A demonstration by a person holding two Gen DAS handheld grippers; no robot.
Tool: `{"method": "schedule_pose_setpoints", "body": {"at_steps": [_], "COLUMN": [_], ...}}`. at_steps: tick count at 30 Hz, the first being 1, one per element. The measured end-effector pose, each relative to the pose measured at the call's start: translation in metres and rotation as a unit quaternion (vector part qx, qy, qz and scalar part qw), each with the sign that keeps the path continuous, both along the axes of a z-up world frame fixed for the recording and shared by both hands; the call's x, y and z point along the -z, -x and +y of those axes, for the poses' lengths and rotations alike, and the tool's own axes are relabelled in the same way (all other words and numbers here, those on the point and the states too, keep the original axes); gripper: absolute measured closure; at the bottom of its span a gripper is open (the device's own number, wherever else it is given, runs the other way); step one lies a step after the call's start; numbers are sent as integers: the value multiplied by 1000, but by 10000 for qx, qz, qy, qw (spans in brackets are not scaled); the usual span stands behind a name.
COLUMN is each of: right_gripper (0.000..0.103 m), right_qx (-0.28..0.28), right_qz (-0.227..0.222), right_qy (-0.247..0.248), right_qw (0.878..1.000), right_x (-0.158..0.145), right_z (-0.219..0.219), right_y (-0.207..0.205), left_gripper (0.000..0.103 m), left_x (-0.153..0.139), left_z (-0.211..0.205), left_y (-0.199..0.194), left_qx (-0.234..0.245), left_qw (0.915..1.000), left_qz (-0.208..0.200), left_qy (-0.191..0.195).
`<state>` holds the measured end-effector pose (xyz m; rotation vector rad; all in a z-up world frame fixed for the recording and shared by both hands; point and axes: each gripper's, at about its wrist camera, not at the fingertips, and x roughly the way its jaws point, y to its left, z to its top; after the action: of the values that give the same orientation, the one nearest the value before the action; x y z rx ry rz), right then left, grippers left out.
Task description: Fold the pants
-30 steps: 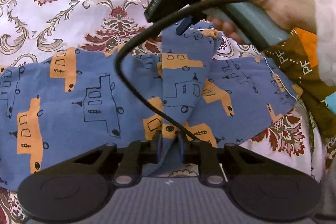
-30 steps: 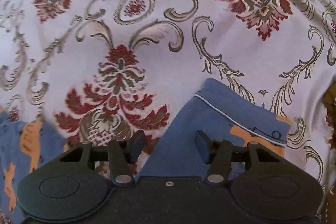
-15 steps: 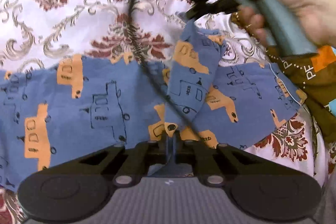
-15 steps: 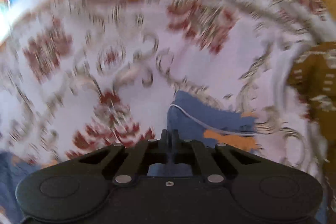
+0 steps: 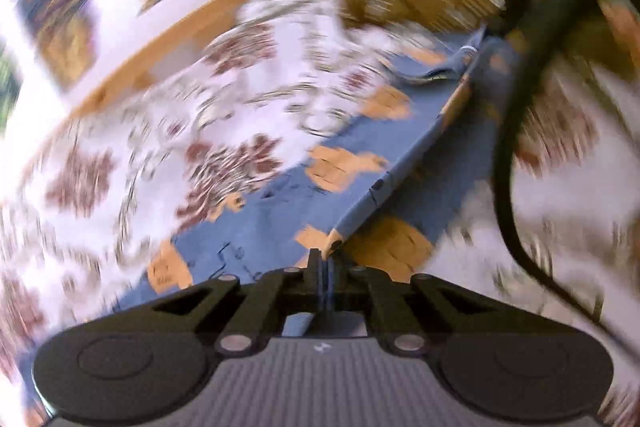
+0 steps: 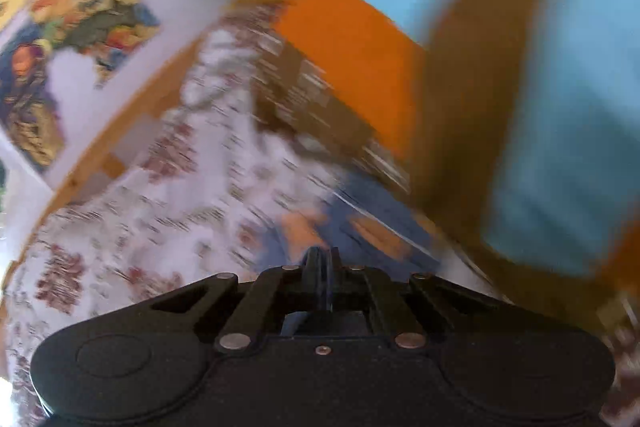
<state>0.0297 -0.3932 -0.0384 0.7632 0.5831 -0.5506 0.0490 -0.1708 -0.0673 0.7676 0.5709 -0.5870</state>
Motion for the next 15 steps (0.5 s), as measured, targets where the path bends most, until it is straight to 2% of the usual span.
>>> {"method": "schedule_pose_setpoints", "body": {"at_steps": [2,4,11,12,13,15], "right_gripper": [102,102,101,97,86,81], "right_qx": [52,85,70,88,104,195], "right_qz": [148,190,229,298,378,491], "right_qy": [-372,-482,-261,-262,-284,-370], "right_qw": [9992,9986,9994,9992,9988,9979], "right_x": [19,26,25,27,30,35], "right_z": [-4,-8,-8,-10,-13,-14], "right_y": [5,5,1,3,6,8], "left_gripper": [100,100,98,97,93,87], "left_x": [16,24,26,27,28,25], "left_z": [-9,-14,-18,-19,-18,-13], "left_y": [9,11,4,4,3,5], "left_qx": [279,340,232,239,257,325], "left_qw": [9987,9974,9982,9982,9982,9981], "left_qz": [-78,-100,40,62,103,228], "left_qy": [-426,-622,-544,-548,-535,-471]}}
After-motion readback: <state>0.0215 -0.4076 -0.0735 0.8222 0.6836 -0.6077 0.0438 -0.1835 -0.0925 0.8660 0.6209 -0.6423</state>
